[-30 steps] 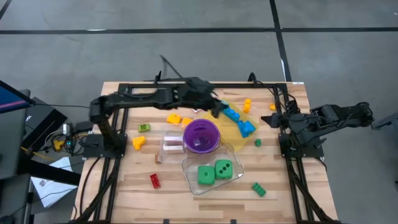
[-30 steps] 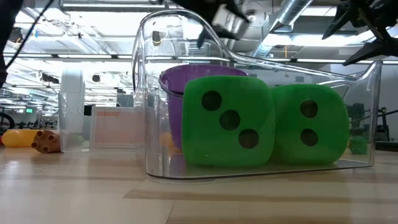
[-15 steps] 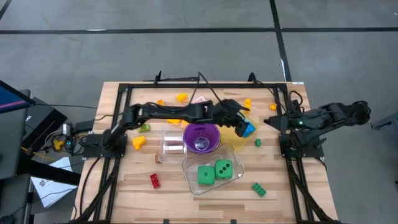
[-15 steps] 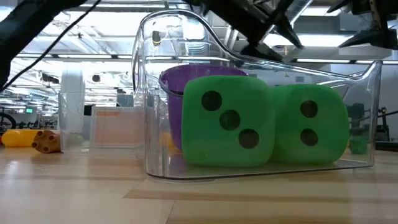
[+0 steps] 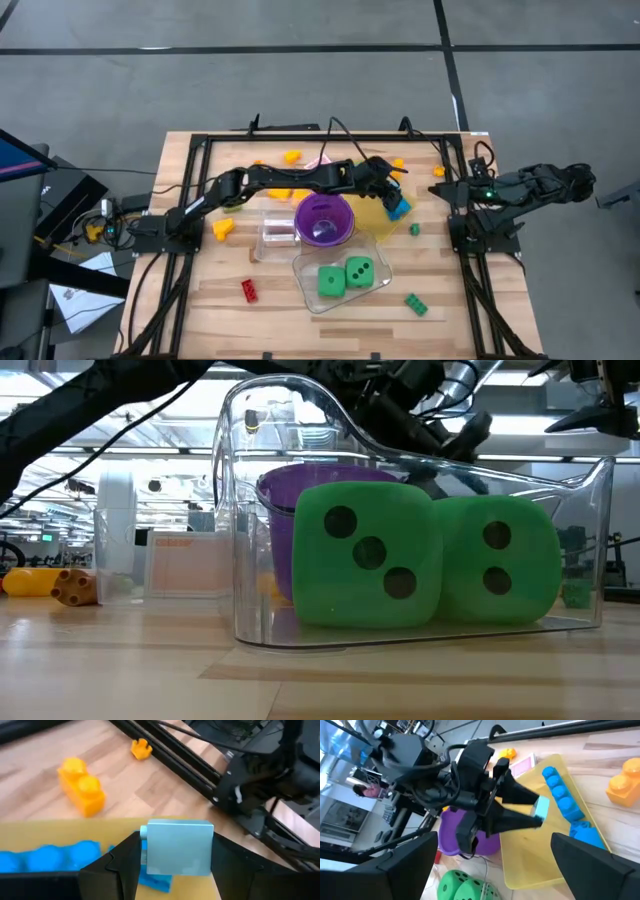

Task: Pick & Place Toys
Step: Put the small light blue game piece into the yellow bin

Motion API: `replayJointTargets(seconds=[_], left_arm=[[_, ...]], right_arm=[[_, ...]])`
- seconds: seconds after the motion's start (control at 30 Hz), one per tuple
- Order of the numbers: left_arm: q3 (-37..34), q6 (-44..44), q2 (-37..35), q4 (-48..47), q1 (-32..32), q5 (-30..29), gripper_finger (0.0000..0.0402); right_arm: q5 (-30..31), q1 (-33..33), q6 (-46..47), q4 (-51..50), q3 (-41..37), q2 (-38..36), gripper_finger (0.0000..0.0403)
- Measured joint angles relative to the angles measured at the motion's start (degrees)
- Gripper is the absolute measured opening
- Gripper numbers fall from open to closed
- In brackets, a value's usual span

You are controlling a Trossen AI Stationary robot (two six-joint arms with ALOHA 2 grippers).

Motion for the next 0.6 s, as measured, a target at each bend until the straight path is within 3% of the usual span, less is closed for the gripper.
replayJointTargets(seconds=[0.6], left_arm=[[-0.4,5.6,2.8,1.8,0.7,1.3,0.0191]], right_arm=[[3.6,0.0,0.9,0.0,0.0,0.0,0.0379]])
